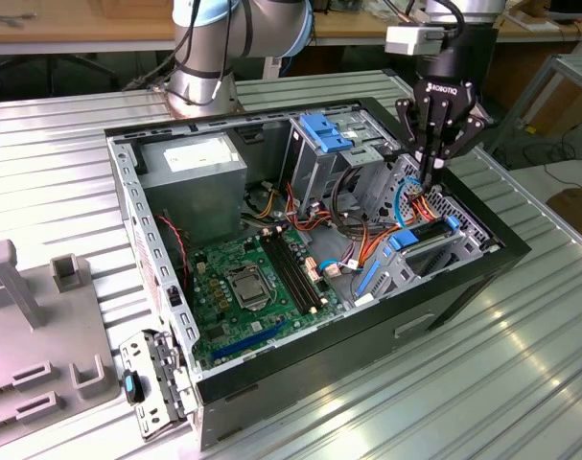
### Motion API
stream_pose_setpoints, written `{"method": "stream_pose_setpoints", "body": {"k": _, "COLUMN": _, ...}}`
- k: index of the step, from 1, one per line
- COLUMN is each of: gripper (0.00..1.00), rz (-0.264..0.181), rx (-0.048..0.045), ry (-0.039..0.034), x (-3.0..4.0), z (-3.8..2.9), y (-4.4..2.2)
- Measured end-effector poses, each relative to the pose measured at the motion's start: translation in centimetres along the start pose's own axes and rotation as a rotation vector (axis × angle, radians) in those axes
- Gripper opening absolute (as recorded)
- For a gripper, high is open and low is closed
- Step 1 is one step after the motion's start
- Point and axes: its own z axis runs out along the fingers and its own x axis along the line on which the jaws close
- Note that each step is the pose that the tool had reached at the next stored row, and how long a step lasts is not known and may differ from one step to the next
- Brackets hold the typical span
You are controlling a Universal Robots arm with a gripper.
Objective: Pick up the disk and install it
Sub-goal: 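Insert the second disk wire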
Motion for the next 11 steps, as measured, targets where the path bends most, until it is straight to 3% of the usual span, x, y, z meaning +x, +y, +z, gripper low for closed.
{"method": "stream_pose_setpoints", "body": {"k": 1, "gripper": 0.16, "rz": 0.0, "rx": 0.0, "ry": -0.0064, "x": 0.48, "z": 0.2, "y": 0.01}}
{"method": "stream_pose_setpoints", "body": {"k": 2, "gripper": 0.16, "rz": 0.0, "rx": 0.0005, "ry": -0.0373, "x": 1.07, "z": 0.46, "y": 0.02}}
{"method": "stream_pose_setpoints", "body": {"k": 3, "gripper": 0.16, "rz": 0.0, "rx": 0.0012, "ry": -0.0875, "x": 1.58, "z": 0.67, "y": 0.02}}
{"method": "stream_pose_setpoints", "body": {"k": 4, "gripper": 0.16, "rz": 0.0, "rx": 0.0016, "ry": -0.1095, "x": 1.85, "z": 0.79, "y": 0.03}}
{"method": "stream_pose_setpoints", "body": {"k": 5, "gripper": 0.16, "rz": 0.0, "rx": 0.0017, "ry": -0.1225, "x": 2.03, "z": 0.87, "y": 0.03}}
{"method": "stream_pose_setpoints", "body": {"k": 6, "gripper": 0.16, "rz": -0.001, "rx": 0.0021, "ry": -0.1426, "x": 2.36, "z": 1.02, "y": 0.04}}
{"method": "stream_pose_setpoints", "body": {"k": 9, "gripper": 0.16, "rz": -0.001, "rx": 0.0026, "ry": -0.1762, "x": 3.38, "z": 1.45, "y": 0.06}}
{"method": "stream_pose_setpoints", "body": {"k": 11, "gripper": 0.16, "rz": -0.001, "rx": 0.0025, "ry": -0.1767, "x": 3.79, "z": 1.62, "y": 0.11}}
